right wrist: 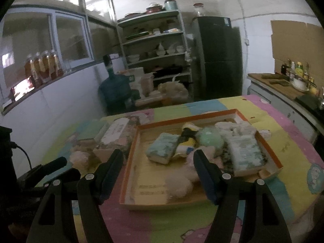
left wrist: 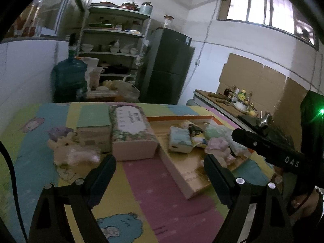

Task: Organize soft objects
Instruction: 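Move both tools away from the box toward the wrapped plush bunny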

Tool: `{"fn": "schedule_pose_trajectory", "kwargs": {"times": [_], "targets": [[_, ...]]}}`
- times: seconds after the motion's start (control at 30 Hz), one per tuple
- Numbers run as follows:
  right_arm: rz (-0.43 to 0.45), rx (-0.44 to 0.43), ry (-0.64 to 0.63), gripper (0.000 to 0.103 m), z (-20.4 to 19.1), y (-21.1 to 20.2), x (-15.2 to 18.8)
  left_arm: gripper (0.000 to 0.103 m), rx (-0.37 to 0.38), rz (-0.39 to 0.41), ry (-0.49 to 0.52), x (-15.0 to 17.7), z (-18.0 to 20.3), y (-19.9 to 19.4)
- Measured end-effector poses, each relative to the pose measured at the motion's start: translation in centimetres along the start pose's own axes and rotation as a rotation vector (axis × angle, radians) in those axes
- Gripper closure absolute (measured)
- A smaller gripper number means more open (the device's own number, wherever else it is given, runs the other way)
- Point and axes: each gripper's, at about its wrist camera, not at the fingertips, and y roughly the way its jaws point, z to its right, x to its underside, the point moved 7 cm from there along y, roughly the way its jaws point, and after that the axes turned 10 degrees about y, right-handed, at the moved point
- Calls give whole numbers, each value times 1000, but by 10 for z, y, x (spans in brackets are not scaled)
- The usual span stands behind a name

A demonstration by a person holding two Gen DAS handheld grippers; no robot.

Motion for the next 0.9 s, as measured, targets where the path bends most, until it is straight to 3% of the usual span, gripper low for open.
{"fn": "schedule_pose_trajectory", "kwargs": {"times": [0.3,0.9], "targets": [[-40,-36,-59,30,-39,19,10,15,-84,20,-39,9,-42,-16],[-196,-203,-215,30,-139,79,52,15,-260,26,-190,41,-153,-41]]}}
